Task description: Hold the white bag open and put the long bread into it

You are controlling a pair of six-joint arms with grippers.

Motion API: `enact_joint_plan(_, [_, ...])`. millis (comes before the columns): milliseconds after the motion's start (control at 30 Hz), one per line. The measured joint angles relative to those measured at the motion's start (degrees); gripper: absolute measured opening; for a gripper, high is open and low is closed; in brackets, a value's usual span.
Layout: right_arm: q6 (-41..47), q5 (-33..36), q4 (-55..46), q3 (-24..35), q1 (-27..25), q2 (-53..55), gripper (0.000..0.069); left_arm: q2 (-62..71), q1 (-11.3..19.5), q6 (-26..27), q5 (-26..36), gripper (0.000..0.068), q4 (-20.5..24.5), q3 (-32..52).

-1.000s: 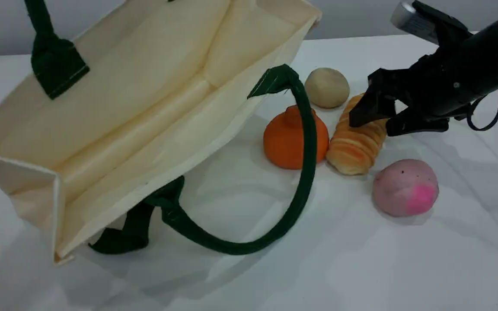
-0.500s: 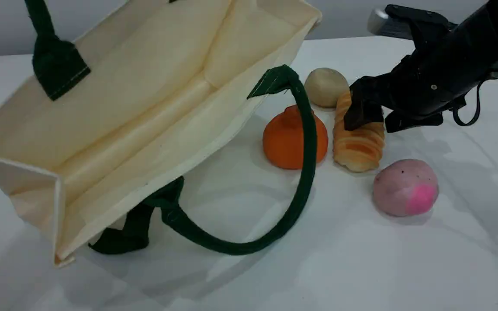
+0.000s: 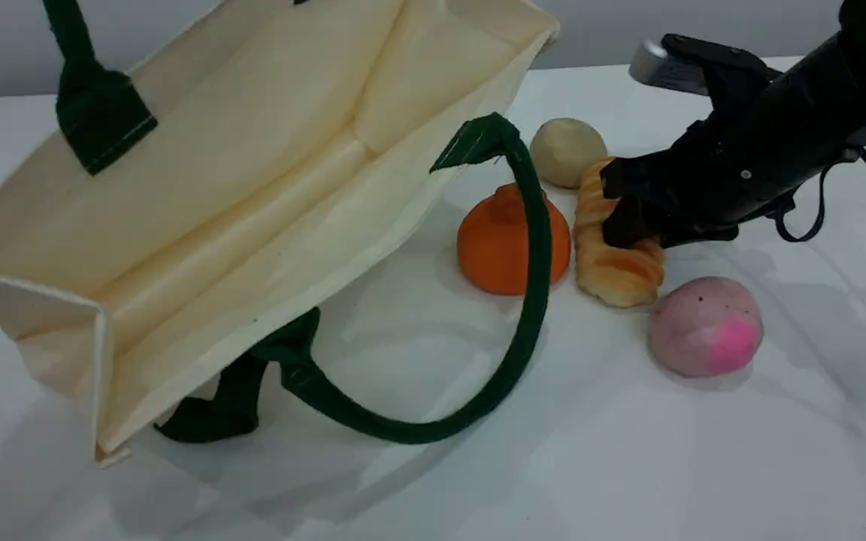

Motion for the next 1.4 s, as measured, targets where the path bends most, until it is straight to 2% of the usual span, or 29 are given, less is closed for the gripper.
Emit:
enact_joint_plan(67, [-0.07,0.00,-0.05,0.00,0.00,-0.39,0.0138,0.00,0.00,0.00,0.00,0.0093,0.00,0.00])
enact_joint_plan(133, [-0.10,-1.17,-0.30,0.20,0.00,-1.13,0.0121,0.00,0.00,0.00,0.00,0.0093,0.00,0.00])
enact_joint_plan(333, [-0.05,-9.94,0.20,0.91,-0.65,-7.06,0.0118,0.00,0.00,0.37,0.00,0.0093,0.17,0.00])
enact_joint_plan(533, [0.00,-17.79,0.39,4.79,-0.78,-16.56,0.0107,0.00,0.00,1.37,-0.45,0.0093,-0.13,0.00])
enact_joint_plan(767, [0.00,-17.09,0.39,11.90,-0.79,-30.26,0.0101,0.88,0.00,1.37,-2.52,0.0093,-0.46,0.00])
enact_joint_plan(833, [0.00,-16.00,0.33,14.40,-0.79,-34.32,0.0101,1.65,0.00,1.37,-2.89,0.0093,-1.10,0.00])
enact_joint_plan(933, [-0.06,-12.06,0.13,18.10,-0.79,-39.79,0.0101,2.62,0.00,2.19,-3.65,0.0093,-3.05,0.00])
enact_joint_plan(1033, [-0.06,-7.12,0.07,21.11,-0.79,-44.46,0.0099,3.00,0.00,2.51,-3.70,0.0093,-3.19,0.00])
enact_joint_plan(1167, [0.93,1.34,-2.15,21.62,-0.79,-47.53,0.0099,3.00,0.00,2.51,-3.70,0.0093,-4.18,0.00])
enact_joint_plan(1300, [8.51,7.98,-11.75,21.32,-0.79,-47.56,0.0099,3.06,-0.90,2.95,-3.70,0.0093,-5.52,0.00])
enact_joint_plan(1400, [18.39,13.90,-22.04,20.56,-0.79,-47.76,0.0097,3.50,-2.13,2.95,-4.76,0.0093,-4.58,-0.18])
